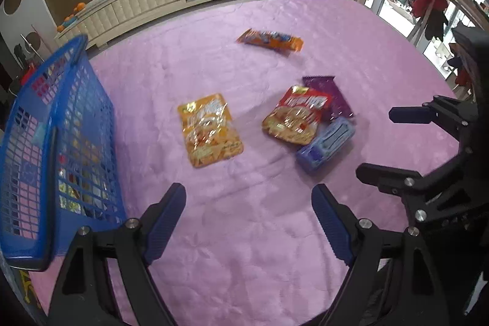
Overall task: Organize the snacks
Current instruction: 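Grasp the blue Doublemint gum tube with the right tool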
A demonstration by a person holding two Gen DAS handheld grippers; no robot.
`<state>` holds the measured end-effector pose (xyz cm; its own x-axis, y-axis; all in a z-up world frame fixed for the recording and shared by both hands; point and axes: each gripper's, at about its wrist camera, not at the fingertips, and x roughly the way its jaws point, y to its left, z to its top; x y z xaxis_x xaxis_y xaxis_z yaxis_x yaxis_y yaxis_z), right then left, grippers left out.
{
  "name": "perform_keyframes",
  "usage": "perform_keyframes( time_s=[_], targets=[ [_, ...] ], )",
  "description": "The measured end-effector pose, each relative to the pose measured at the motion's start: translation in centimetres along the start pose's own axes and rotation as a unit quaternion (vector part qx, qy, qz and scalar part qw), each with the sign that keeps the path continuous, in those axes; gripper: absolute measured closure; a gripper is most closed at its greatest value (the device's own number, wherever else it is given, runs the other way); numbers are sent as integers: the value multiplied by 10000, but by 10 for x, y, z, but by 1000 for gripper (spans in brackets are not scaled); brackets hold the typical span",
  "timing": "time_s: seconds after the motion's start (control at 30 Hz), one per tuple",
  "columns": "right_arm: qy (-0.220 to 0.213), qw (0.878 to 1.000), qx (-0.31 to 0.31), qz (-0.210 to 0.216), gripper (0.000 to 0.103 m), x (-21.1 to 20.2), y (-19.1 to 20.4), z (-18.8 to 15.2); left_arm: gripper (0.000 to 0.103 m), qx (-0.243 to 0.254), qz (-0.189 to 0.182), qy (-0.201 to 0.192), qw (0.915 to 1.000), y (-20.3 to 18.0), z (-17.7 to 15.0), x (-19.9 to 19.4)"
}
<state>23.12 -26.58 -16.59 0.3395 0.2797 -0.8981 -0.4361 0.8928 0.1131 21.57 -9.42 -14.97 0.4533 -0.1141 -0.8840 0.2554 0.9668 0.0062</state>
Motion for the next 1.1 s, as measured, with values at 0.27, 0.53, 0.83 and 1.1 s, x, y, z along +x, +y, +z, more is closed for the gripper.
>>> perform_keyframes(
  time_s=[0.27, 0.53, 0.83, 1.1],
  targets=[
    [452, 9989, 78, 120, 6, 42, 2, 9, 20, -279, -95, 166, 9994, 22, -4, 21],
    [434, 9990, -63, 1, 6, 54, 9, 10, 20, -268, -74, 159, 9995, 29, -8, 30],
    [259, 9991, -291, -185, 20, 51, 8, 9, 20, -357, -36, 156, 9992, 30, -9, 26],
    [83, 9999, -87, -31, 20, 28, -8, 4, 20, 37, -34, 73, 10000, 17, 10, 18]
  ],
)
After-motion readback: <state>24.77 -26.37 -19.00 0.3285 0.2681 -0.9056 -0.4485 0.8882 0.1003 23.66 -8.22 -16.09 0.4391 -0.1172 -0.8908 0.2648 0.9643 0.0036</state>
